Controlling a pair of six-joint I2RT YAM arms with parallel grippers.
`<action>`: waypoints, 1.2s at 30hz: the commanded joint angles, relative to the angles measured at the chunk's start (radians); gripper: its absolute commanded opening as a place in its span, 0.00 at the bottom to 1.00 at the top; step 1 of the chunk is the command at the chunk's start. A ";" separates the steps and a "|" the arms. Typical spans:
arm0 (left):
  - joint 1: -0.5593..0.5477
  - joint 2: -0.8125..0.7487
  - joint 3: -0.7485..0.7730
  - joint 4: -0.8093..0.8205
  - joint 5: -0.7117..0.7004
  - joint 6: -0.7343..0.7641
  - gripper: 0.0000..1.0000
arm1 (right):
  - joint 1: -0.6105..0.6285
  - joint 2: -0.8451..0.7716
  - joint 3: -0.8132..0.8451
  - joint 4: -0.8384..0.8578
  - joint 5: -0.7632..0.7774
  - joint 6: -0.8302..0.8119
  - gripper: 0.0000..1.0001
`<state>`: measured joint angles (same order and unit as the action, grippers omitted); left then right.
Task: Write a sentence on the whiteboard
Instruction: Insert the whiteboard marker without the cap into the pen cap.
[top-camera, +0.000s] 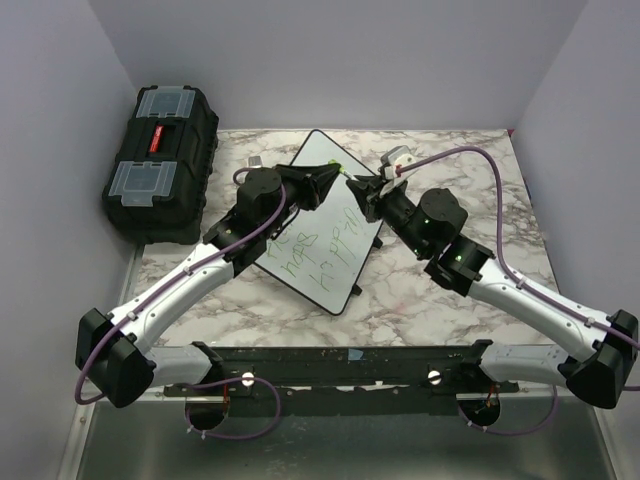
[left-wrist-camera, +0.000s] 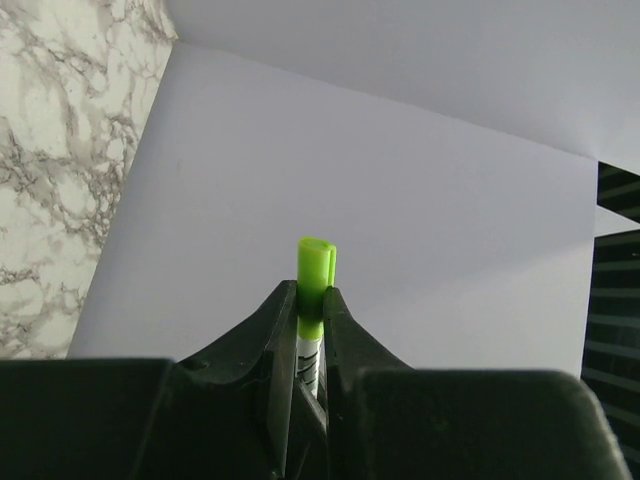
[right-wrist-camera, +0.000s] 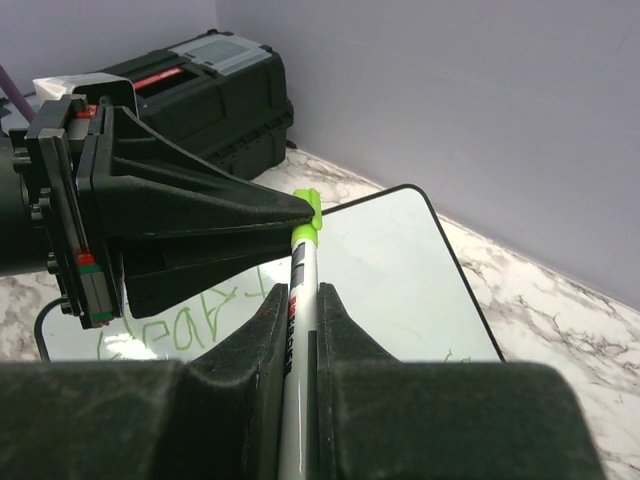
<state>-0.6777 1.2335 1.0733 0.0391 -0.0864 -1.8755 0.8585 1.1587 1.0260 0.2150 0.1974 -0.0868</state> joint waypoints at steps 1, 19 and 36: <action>-0.035 -0.001 0.019 0.132 0.117 0.008 0.00 | 0.010 0.047 0.006 0.071 0.031 0.045 0.01; -0.075 -0.047 -0.031 0.320 0.102 0.129 0.00 | 0.008 0.125 0.036 0.144 0.078 0.330 0.01; -0.061 -0.108 -0.083 0.342 0.034 0.312 0.53 | 0.008 0.012 0.008 0.117 0.068 0.283 0.01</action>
<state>-0.7231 1.1595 1.0088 0.3099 -0.1394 -1.6276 0.8650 1.1931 1.0451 0.3870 0.2497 0.2134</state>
